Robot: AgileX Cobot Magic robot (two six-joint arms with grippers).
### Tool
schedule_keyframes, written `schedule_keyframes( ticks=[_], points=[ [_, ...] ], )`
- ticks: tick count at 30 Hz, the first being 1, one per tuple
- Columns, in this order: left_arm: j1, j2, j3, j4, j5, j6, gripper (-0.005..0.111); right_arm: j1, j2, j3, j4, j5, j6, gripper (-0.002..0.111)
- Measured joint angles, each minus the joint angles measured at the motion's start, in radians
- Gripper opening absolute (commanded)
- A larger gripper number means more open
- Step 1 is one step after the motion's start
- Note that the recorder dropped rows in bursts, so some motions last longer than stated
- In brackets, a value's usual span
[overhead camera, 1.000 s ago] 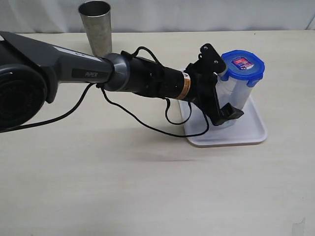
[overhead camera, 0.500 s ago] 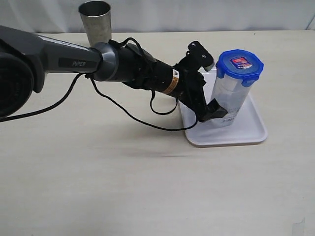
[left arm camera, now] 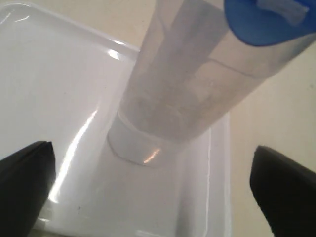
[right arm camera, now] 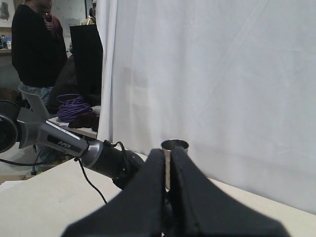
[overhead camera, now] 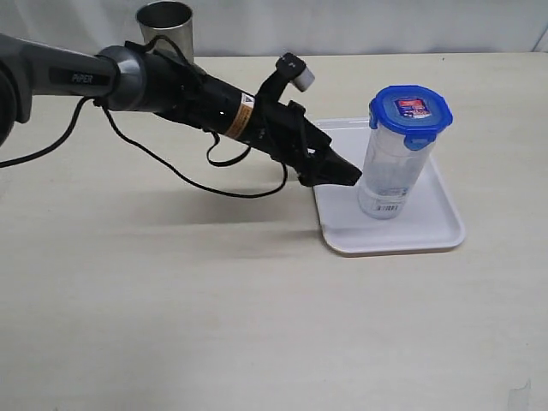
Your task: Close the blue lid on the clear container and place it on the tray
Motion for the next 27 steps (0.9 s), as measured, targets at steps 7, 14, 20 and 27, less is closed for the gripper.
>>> schedule_keyframes(
  ticks=[7, 14, 20, 27],
  points=[
    [0.108, 0.0, 0.0, 0.0, -0.22, -0.06, 0.105, 0.0, 0.0, 0.0, 0.0, 0.0, 0.0, 0.004],
    [0.161, -0.013, 0.002, 0.002, -0.311, -0.08, 0.105, 0.0, 0.0, 0.0, 0.0, 0.0, 0.0, 0.004],
    [0.188, -0.138, 0.112, 0.002, -0.276, -0.05, 0.105, 0.0, 0.0, 0.0, 0.0, 0.0, 0.0, 0.004],
    [0.193, -0.412, 0.37, 0.004, 0.049, 0.046, 0.105, 0.0, 0.0, 0.0, 0.0, 0.0, 0.0, 0.004]
  ],
)
